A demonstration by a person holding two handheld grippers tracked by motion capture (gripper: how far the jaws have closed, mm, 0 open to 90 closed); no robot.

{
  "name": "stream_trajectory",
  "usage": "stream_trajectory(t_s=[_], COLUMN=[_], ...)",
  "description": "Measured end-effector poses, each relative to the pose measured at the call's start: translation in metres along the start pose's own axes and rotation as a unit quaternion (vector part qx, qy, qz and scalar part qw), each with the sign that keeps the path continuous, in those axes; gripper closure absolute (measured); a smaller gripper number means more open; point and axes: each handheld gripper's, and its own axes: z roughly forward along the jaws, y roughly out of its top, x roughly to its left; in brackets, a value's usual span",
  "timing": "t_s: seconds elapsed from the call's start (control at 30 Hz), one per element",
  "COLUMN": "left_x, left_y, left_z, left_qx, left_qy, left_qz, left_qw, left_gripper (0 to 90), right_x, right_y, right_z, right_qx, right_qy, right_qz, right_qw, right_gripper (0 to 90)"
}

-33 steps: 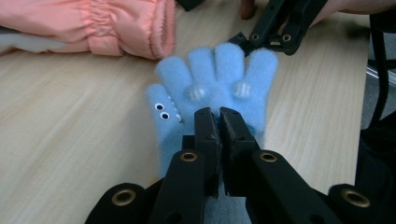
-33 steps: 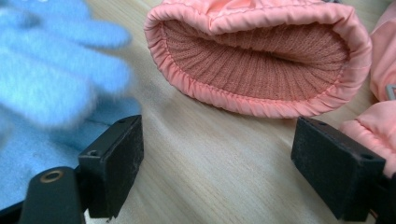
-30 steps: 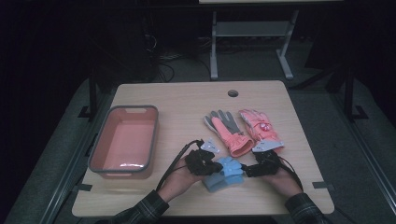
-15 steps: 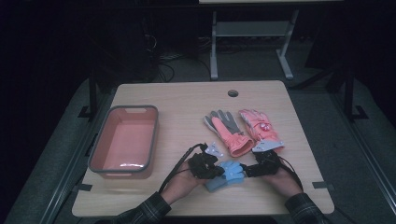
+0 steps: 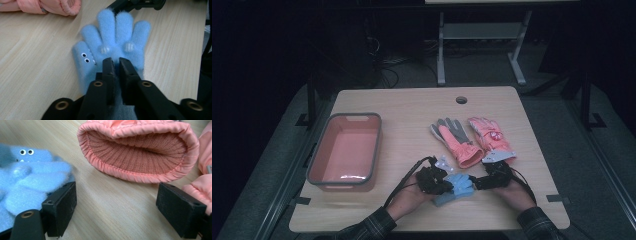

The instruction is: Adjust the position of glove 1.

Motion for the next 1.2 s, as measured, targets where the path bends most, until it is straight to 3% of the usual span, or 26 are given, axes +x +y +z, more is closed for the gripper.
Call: stream_trajectory(t_s=[0.1,0.13,0.23,0.27,0.4,0.53,0.6,0.77,0.9,1.07,1.2], left_x=[0.001,0.002,0.003,0.003,0.005,0.003,0.003,0.0,-0.005,-0.008,-0.012], left_y=[0.001,0.003,0.004,0.003,0.001,0.0,0.0,-0.002,-0.003,-0.003,-0.004], left_z=[-0.003,-0.007,-0.008,-0.006,0.003,0.013,0.015,0.021,0.024,0.023,0.023], left_qx=[-0.007,-0.015,-0.016,-0.015,-0.001,0.006,0.014,0.016,0.021,0.027,0.029], left_qy=[-0.004,-0.006,0.001,0.005,0.007,0.012,0.017,0.023,0.04,0.051,0.067], left_qz=[-0.001,-0.001,0.005,-0.003,-0.01,-0.007,0.007,0.006,0.022,0.033,0.04], left_qw=[1.0,0.9999,0.9999,0.9999,0.9999,0.9999,0.9997,0.9996,0.9987,0.9978,0.9966], left_gripper=[69.9,56.6,38.5,31.8,20.8,19.9,19.9,19.9,20.2,23.0,30.5], right_x=[0.0,0.0,0.0,0.0,0.0,0.0,0.0,0.0,0.0,0.0,0.0], right_y=[0.0,0.0,0.0,0.0,0.0,0.0,0.0,0.0,0.0,0.0,0.0], right_z=[0.0,0.0,0.0,0.0,0.0,0.0,0.0,0.0,0.0,0.0,0.0], right_qx=[0.0,0.0,0.0,0.0,0.0,0.0,0.0,0.0,0.0,0.0,0.0], right_qy=[0.0,0.0,0.0,0.0,0.0,0.0,0.0,0.0,0.0,0.0,0.0], right_qz=[0.0,0.0,0.0,0.0,0.0,0.0,0.0,0.0,0.0,0.0,-0.001], right_qw=[1.0,1.0,1.0,1.0,1.0,1.0,1.0,1.0,1.0,1.0,1.0], right_gripper=[16.1,16.1,16.1,16.1,16.1,16.1,16.1,16.1,16.1,16.1,16.1])
